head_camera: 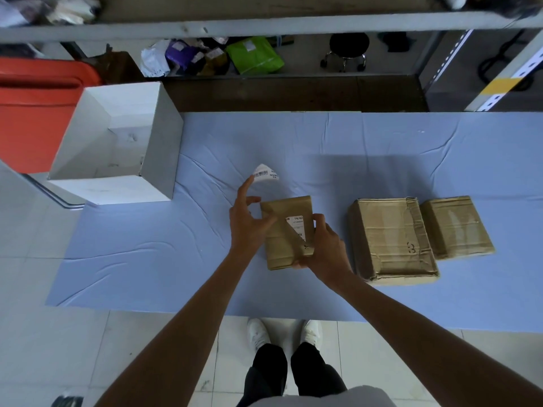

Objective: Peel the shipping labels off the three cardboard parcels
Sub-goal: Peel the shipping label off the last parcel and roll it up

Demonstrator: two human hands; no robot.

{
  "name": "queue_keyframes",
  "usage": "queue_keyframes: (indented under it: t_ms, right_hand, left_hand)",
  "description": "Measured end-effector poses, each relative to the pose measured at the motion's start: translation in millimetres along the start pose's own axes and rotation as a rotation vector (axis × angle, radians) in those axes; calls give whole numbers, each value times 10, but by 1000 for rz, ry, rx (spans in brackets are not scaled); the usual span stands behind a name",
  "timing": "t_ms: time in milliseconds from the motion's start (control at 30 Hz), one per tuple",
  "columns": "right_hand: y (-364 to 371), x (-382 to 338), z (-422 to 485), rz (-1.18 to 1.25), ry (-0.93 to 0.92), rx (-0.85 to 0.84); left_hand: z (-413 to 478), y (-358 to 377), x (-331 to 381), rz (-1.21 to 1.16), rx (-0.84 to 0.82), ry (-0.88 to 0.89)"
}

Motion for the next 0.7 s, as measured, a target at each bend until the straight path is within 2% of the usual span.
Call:
queue_keyframes:
  t_ms: [167,333,700]
  right_hand:
    - [11,-11,35,-16,3,-6]
    - [22,-15,35,-22,6,-7]
    - [19,-22,31,-34,8,-13]
  left_hand:
    - [-96,-68,59,48,62,60]
    - [-152,66,81,41,-17,91]
    - [-170,246,86,91,-67,118]
Point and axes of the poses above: each hand's wrist, its own z-axis towards the middle knuckle, its own y-axis out of the palm, x = y × z, the point moved 10 cm from there along z, towards the middle knuckle, and after that the axes turned 1 degree about -y, right-handed, at the moved point
